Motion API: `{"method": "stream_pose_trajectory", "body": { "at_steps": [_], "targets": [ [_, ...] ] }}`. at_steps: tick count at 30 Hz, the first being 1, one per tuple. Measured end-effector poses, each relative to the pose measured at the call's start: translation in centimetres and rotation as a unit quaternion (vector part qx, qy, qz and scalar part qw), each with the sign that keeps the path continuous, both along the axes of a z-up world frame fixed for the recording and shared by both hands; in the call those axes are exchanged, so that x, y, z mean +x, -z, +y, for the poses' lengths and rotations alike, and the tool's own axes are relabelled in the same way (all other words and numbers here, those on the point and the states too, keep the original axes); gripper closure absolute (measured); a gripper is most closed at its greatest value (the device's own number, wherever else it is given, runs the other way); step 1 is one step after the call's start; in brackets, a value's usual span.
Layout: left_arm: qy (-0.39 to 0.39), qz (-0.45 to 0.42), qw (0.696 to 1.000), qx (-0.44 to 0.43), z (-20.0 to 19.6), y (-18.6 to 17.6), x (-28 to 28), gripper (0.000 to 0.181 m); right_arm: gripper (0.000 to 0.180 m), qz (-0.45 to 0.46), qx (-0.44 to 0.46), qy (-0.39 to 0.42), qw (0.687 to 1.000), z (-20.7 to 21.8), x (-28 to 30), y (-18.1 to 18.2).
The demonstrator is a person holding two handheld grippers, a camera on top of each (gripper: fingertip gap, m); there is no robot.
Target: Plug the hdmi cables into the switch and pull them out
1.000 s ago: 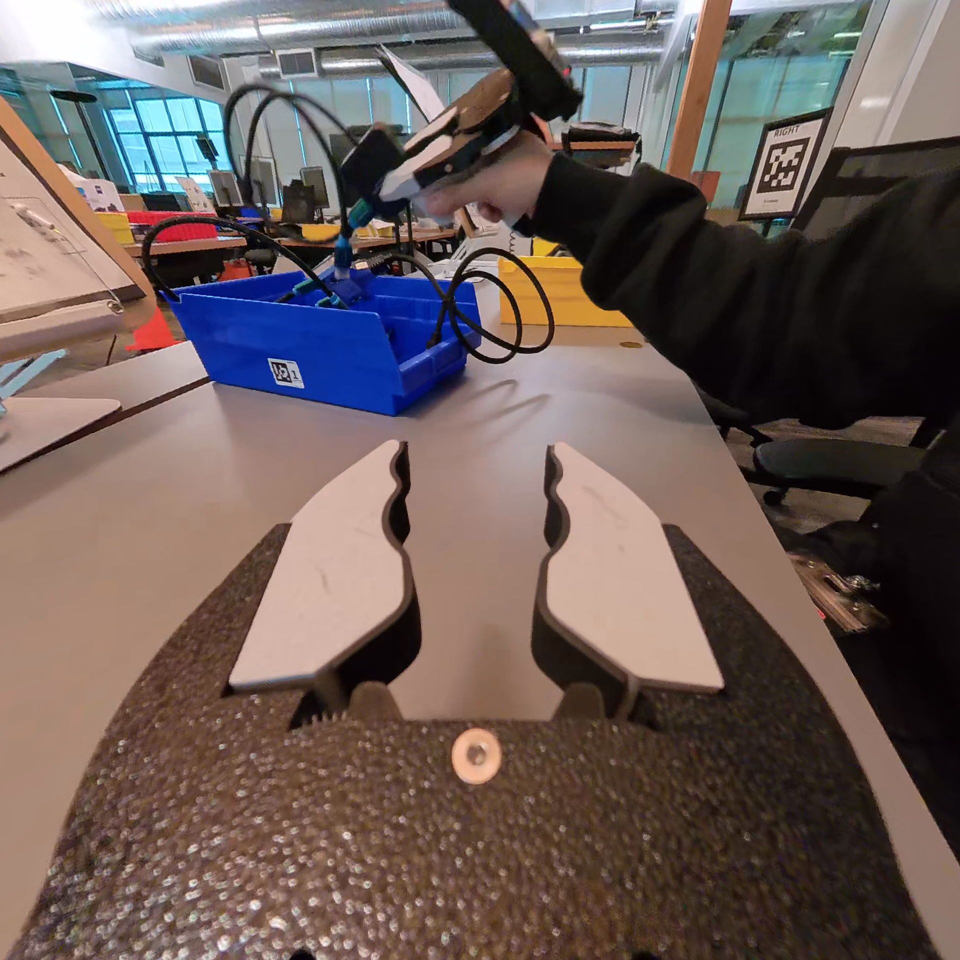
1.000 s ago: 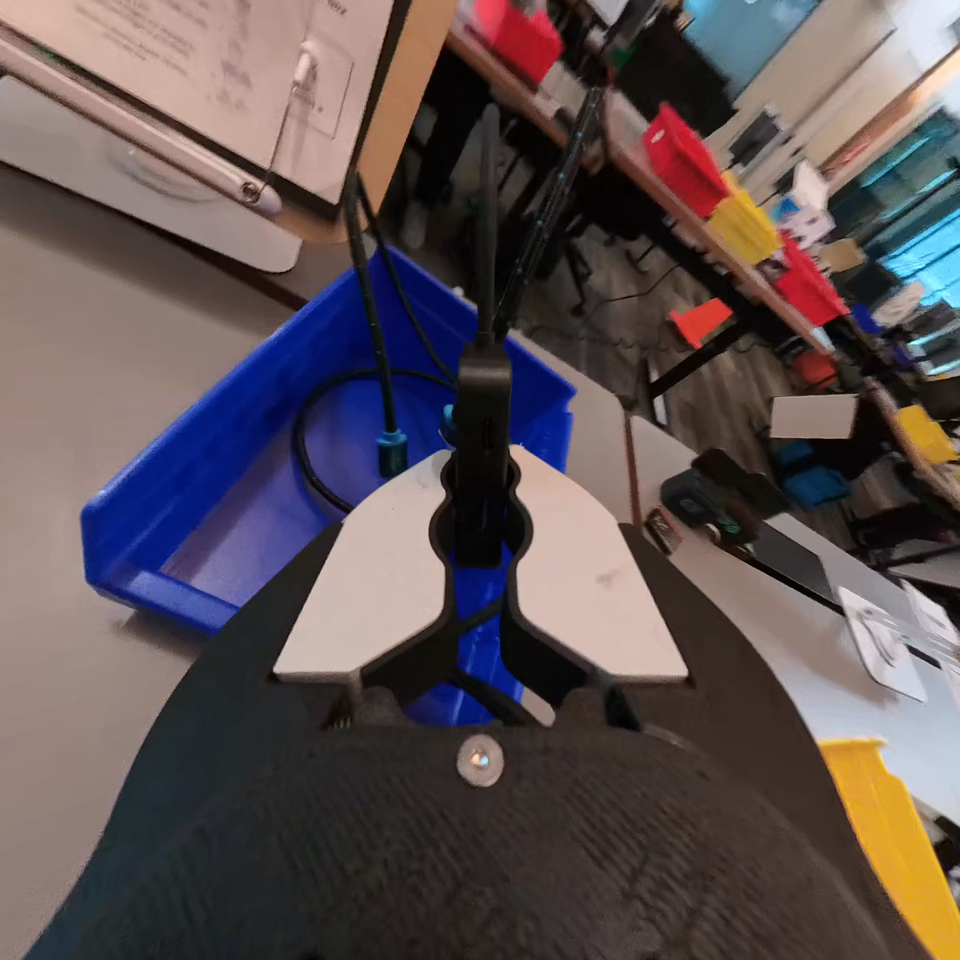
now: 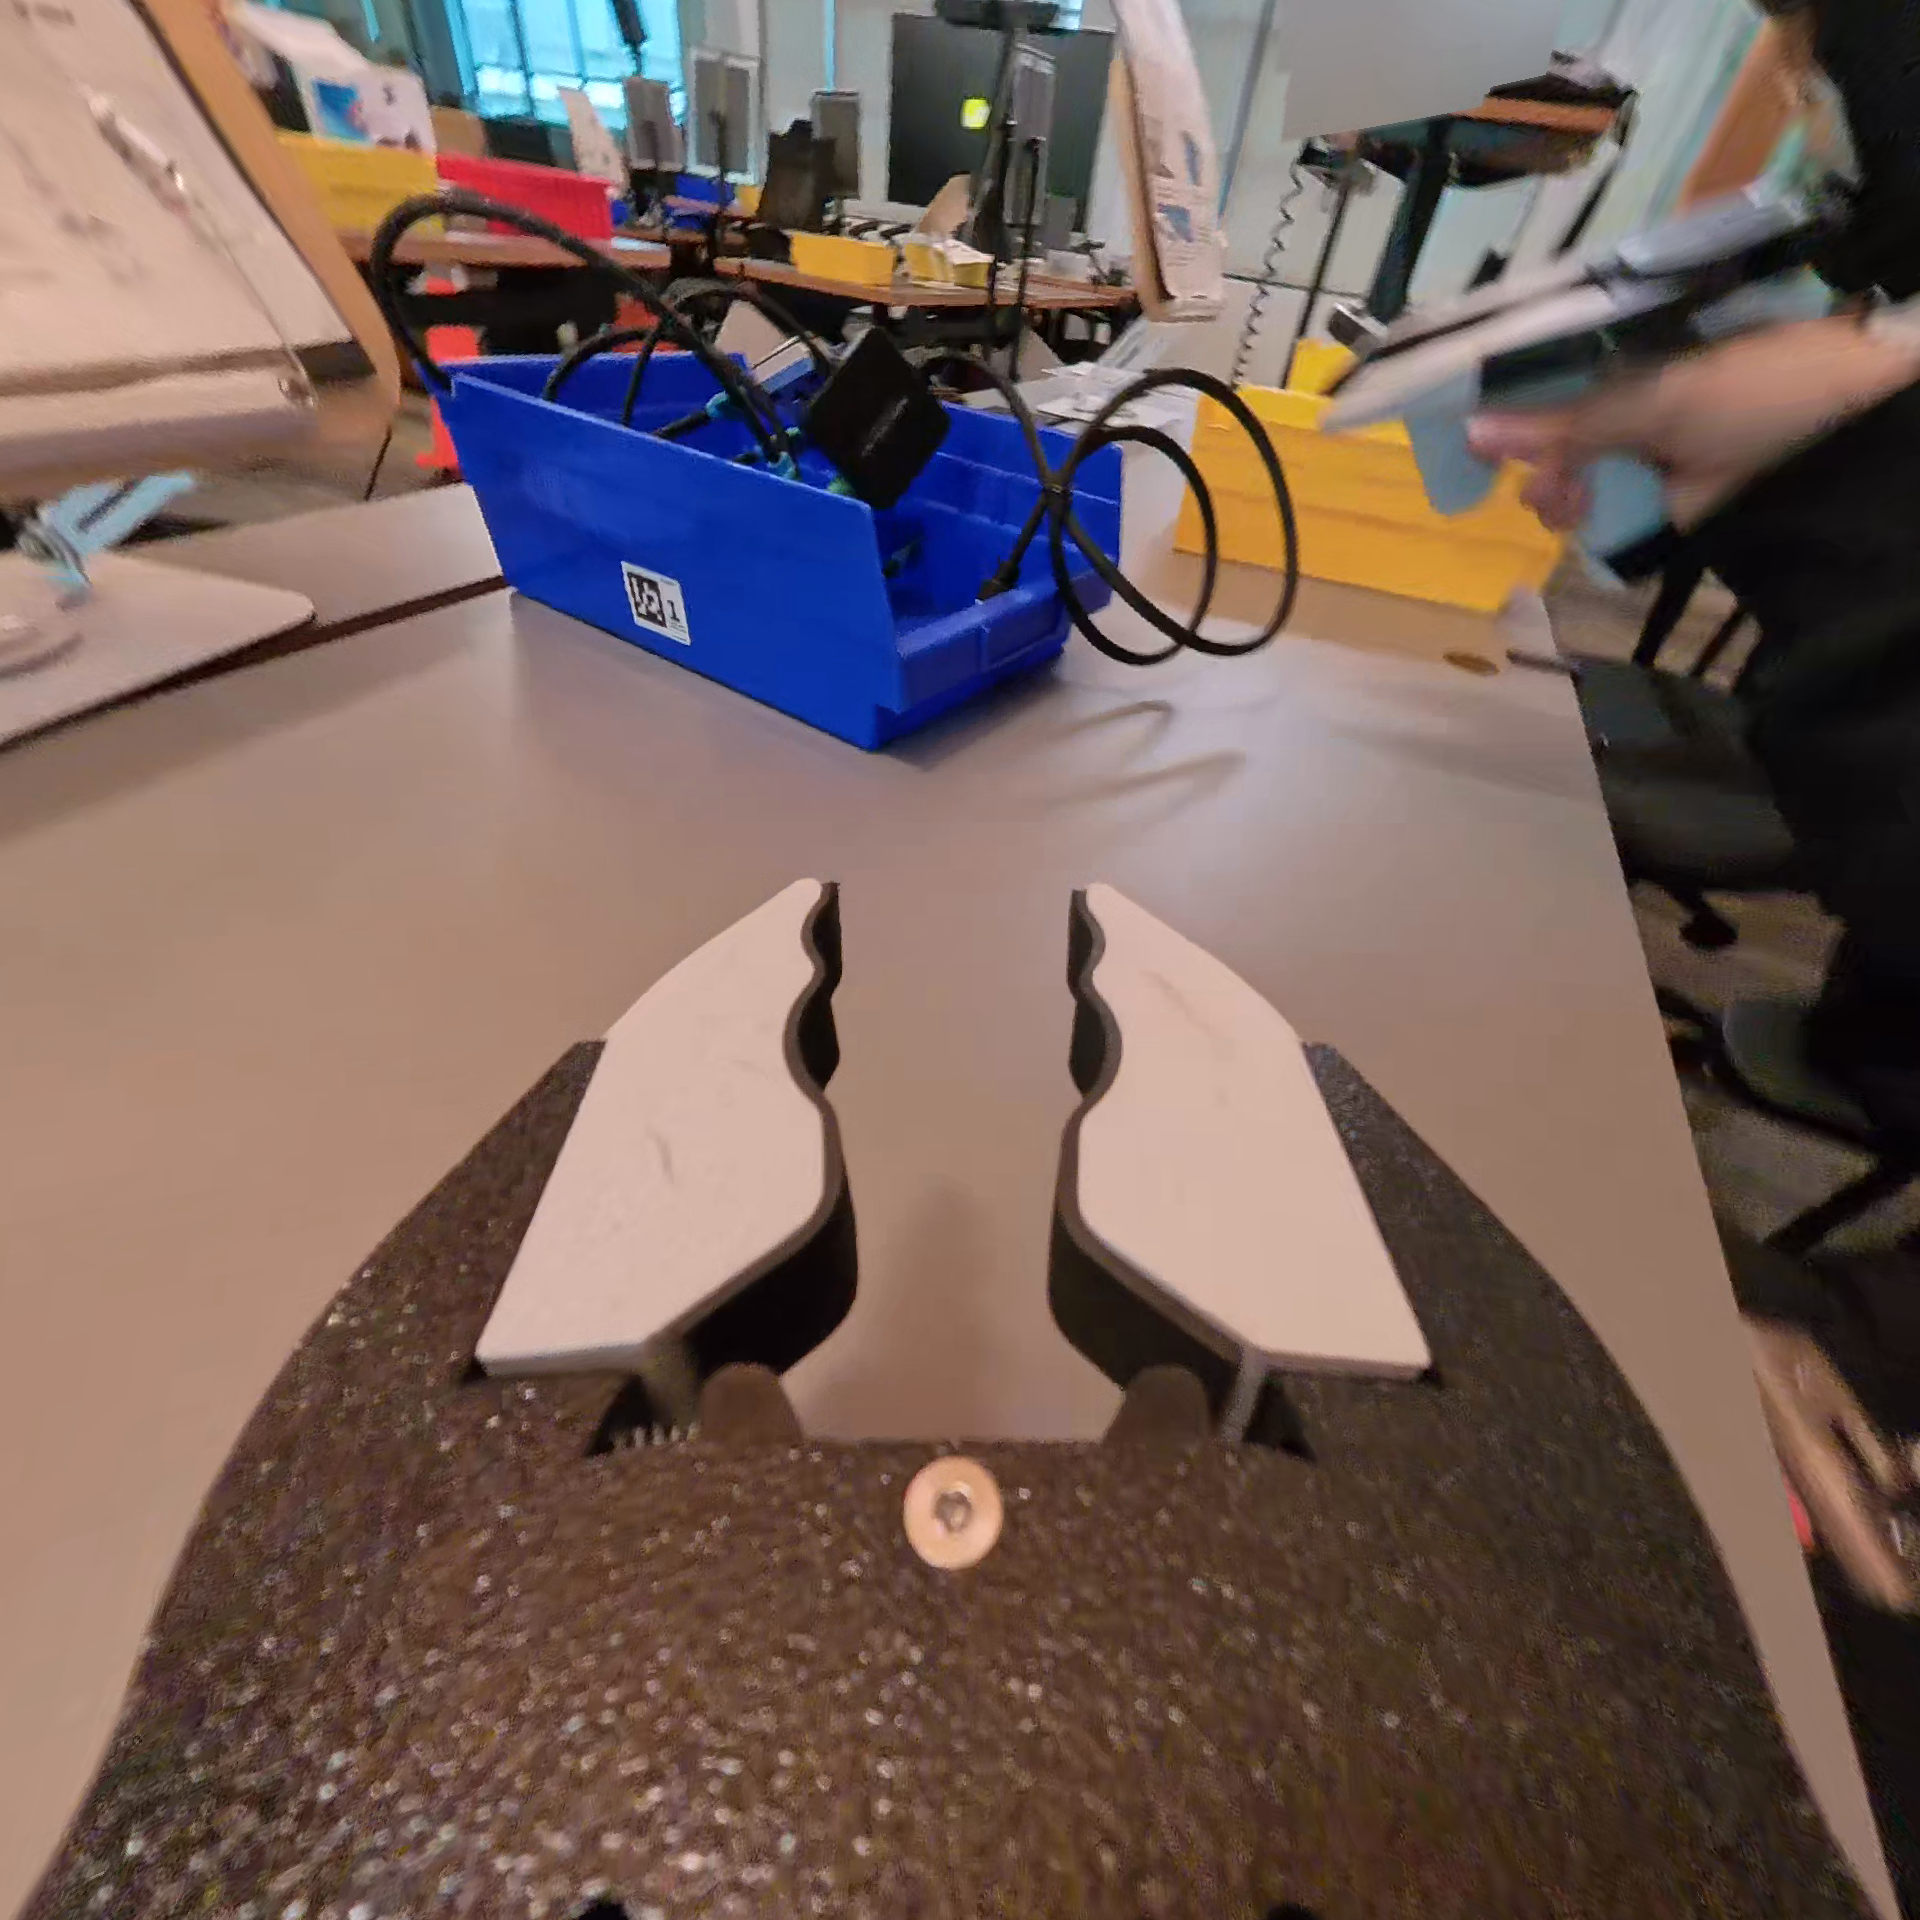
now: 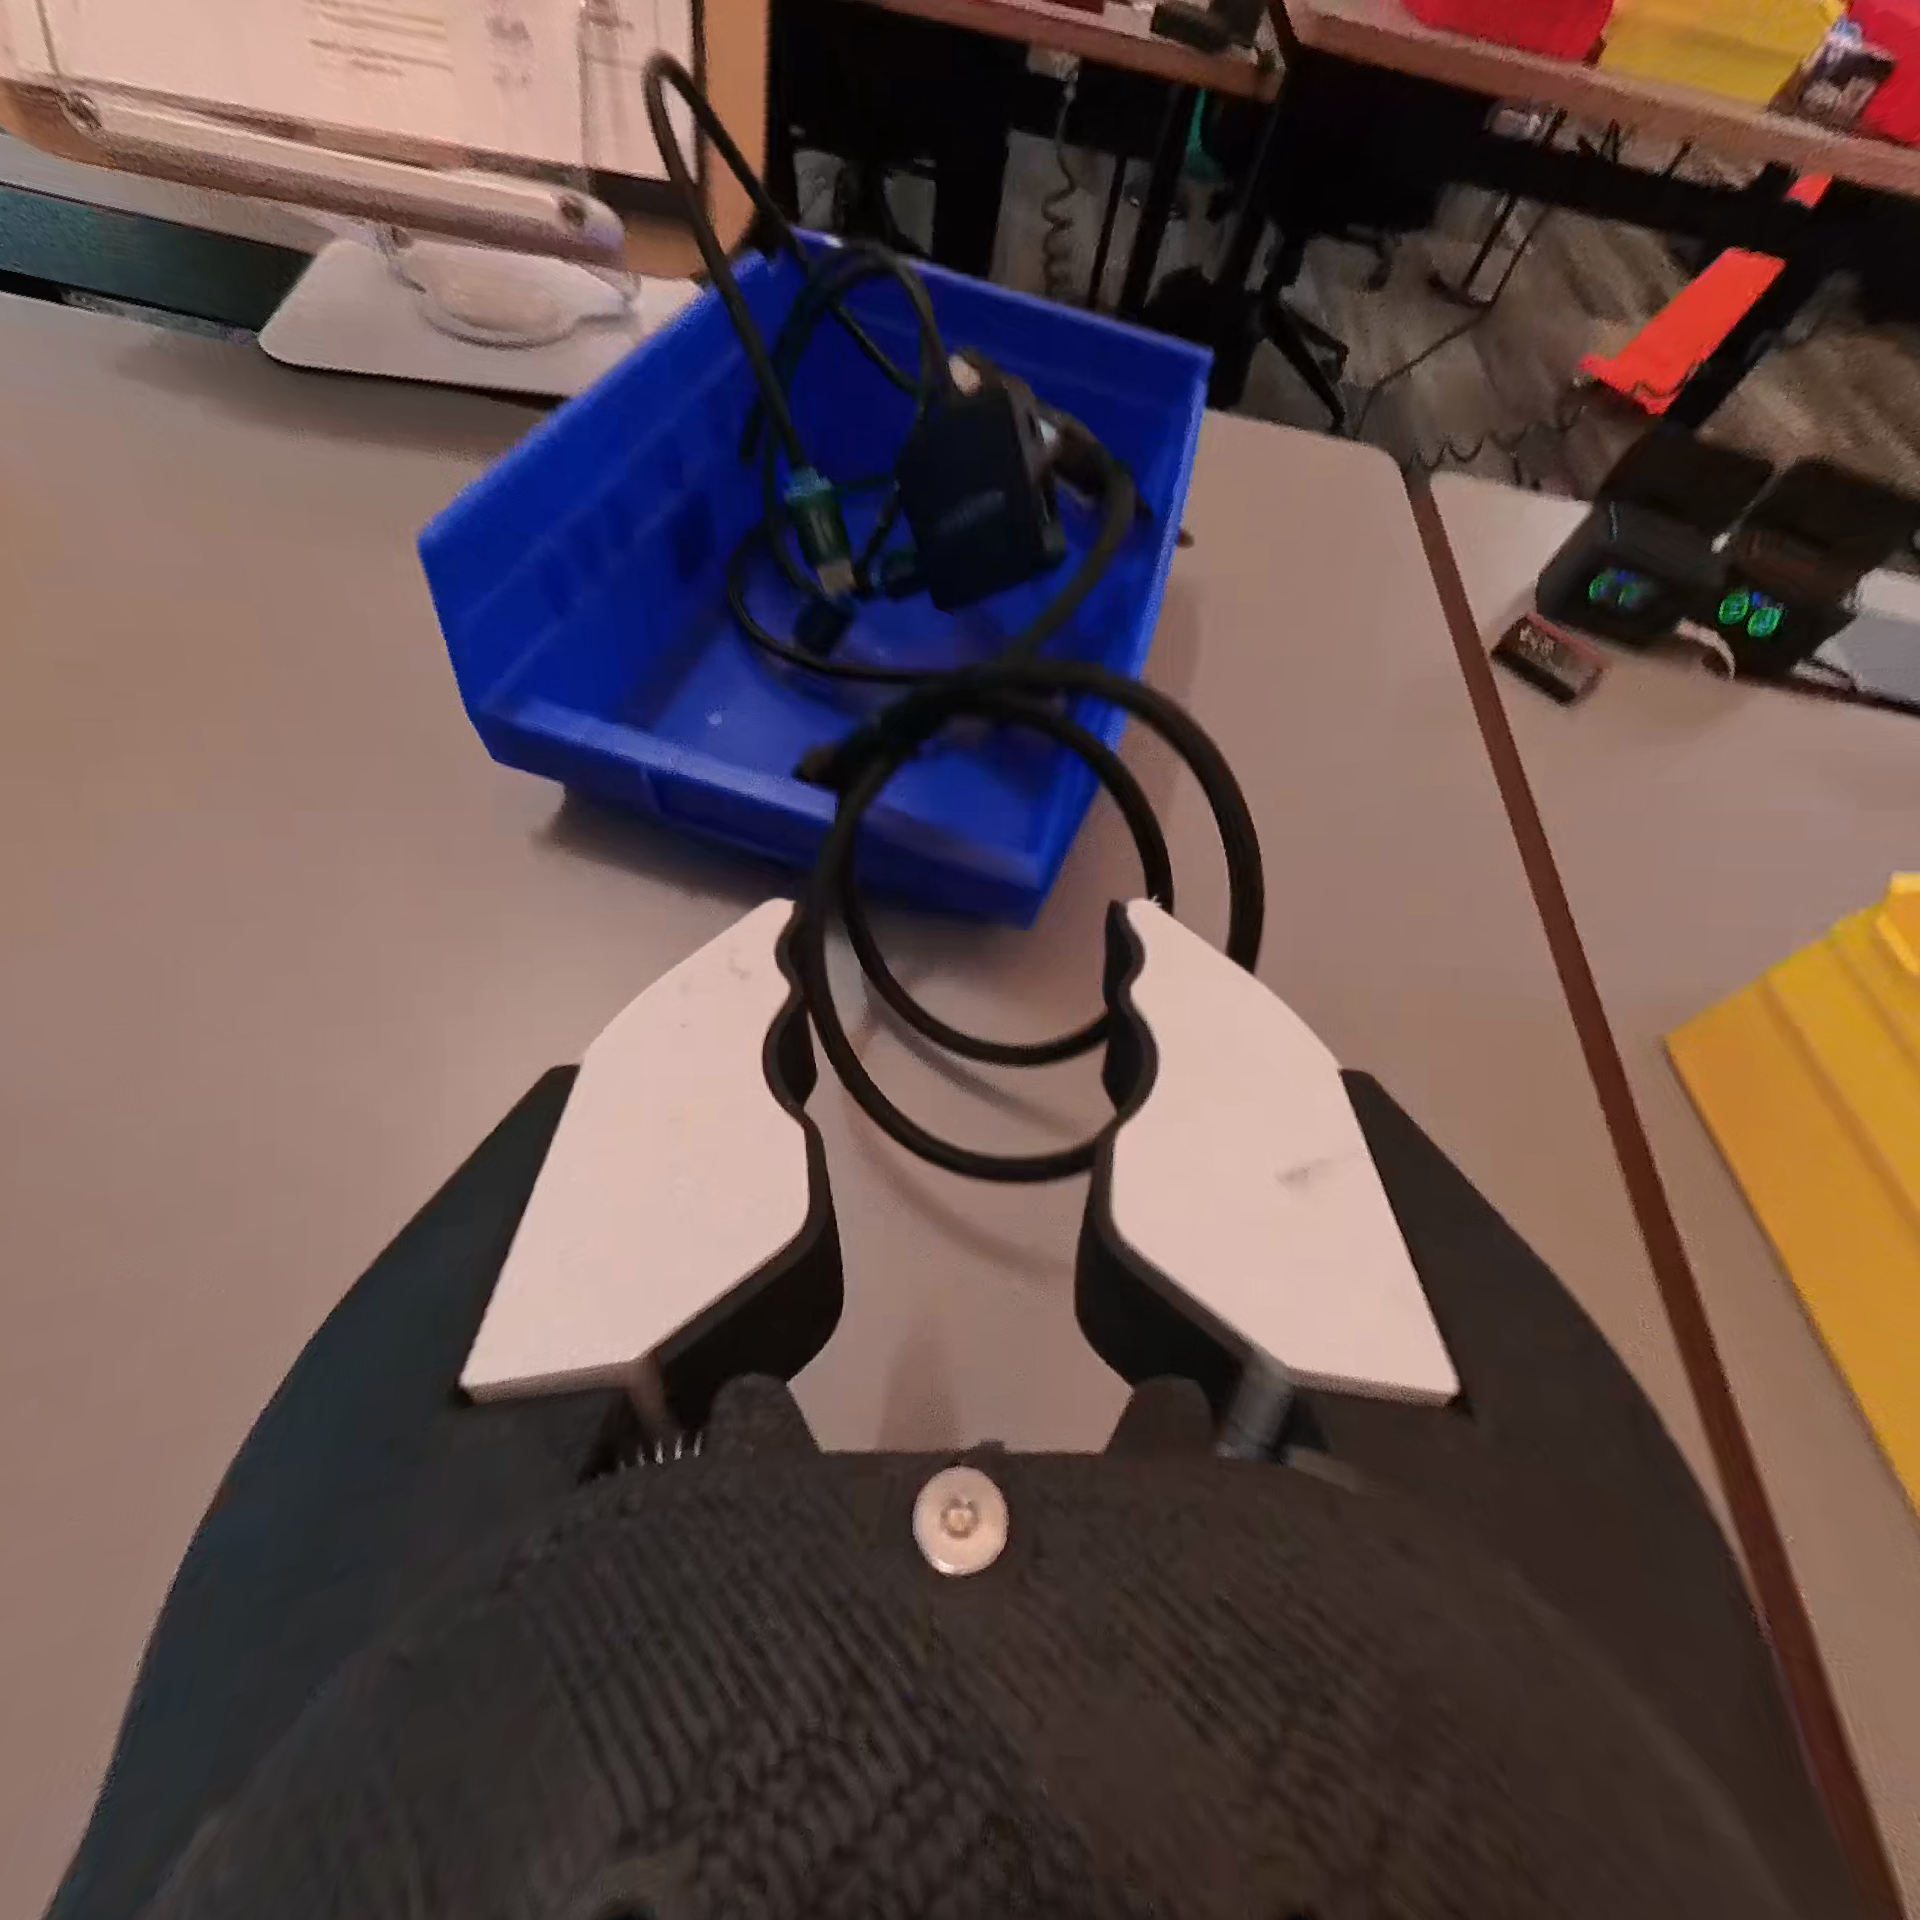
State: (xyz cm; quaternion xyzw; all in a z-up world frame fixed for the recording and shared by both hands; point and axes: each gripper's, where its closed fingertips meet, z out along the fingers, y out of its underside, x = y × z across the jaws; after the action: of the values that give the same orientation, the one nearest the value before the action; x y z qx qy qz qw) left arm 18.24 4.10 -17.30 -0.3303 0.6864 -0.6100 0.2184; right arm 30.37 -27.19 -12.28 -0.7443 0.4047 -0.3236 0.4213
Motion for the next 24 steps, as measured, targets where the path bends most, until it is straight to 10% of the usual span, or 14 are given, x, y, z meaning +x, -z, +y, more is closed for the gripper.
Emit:
{"method": "stream_pose_trajectory", "body": {
  "at_steps": [14,24],
  "targets": [
    [-0.177,0.184,0.964,0.069,-13.3,2.9,21.2,0.095,0.115,-0.037,0.047,-0.039,0.997,0.4,-0.8,-0.4],
    [-0.230,0.123,0.956,0.135,-7.1,3.6,20.3,0.171,0.105,-0.065,0.018,-0.091,0.994,3.9,-2.3,-1.7]
  ]
}}
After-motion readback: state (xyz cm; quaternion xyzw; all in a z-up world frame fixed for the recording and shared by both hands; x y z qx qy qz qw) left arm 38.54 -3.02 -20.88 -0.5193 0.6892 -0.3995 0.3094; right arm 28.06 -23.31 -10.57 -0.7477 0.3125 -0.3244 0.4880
